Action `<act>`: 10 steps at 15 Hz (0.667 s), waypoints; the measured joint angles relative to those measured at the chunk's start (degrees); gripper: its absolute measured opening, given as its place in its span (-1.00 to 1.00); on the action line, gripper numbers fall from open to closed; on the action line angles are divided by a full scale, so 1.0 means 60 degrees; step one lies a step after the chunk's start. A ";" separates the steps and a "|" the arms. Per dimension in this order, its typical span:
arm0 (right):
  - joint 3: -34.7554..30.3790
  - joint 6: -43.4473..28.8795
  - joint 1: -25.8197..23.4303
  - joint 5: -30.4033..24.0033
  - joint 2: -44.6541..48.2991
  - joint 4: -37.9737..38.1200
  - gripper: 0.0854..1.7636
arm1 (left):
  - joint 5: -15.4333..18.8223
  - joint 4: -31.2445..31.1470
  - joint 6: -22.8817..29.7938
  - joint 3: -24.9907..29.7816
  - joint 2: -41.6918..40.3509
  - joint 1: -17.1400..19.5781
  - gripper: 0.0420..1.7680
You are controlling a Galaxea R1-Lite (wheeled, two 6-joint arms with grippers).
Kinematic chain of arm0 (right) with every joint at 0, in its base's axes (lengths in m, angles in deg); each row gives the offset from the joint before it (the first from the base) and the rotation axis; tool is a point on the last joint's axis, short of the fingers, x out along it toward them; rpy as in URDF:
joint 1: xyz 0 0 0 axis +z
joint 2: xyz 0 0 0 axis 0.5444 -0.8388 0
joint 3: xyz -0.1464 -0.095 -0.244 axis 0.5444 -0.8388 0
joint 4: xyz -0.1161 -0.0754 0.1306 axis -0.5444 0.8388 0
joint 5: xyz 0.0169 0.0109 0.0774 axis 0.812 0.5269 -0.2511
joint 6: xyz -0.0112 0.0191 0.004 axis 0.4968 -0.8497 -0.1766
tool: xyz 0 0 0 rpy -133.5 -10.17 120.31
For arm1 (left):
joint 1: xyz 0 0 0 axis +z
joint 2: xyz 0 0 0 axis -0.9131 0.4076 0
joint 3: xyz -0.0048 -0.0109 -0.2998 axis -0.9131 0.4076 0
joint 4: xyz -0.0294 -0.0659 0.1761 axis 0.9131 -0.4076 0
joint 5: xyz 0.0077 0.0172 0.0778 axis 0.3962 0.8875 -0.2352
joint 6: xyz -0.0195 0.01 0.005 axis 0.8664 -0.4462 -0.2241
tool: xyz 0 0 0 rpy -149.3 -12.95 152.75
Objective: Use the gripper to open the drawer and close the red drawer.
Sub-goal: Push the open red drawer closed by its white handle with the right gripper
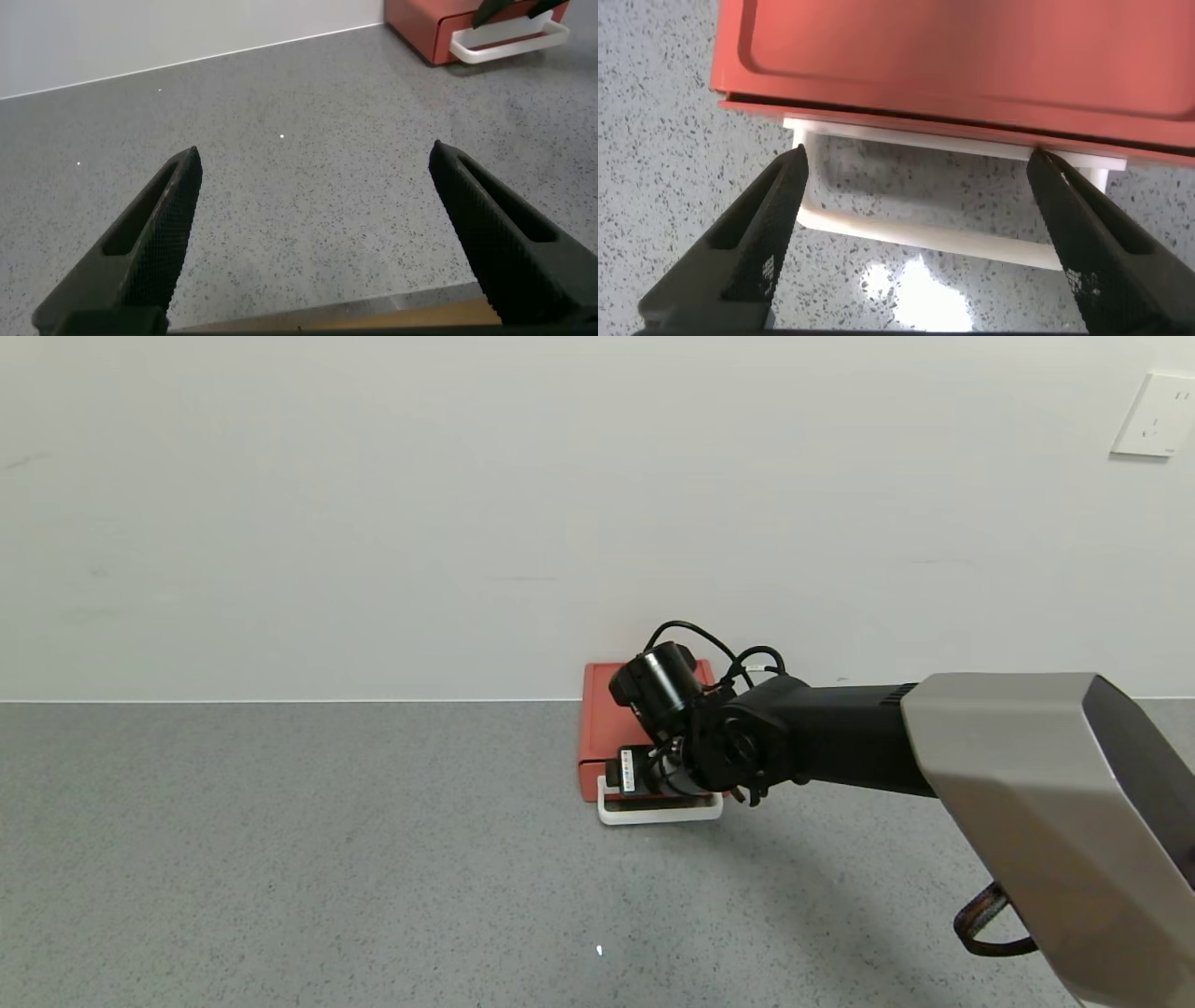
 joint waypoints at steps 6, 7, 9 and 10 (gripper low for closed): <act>0.0000 0.0077 -0.0061 0.0004 -0.0069 -0.0219 0.94 | 0.0000 0.0000 0.0000 0.0000 0.0000 0.0000 0.98; 0.0000 0.0073 -0.0061 -0.0002 -0.0069 -0.0238 0.94 | -0.0004 0.0000 0.0000 0.0000 0.0000 0.0000 0.98; 0.0000 0.0073 -0.0061 0.0000 -0.0071 -0.0266 0.94 | 0.0000 0.0004 0.0000 0.0000 0.0000 0.0000 0.98; 0.0000 0.0073 -0.0061 0.0000 -0.0071 -0.0270 0.94 | 0.0000 0.0004 0.0000 0.0000 0.0000 0.0000 0.98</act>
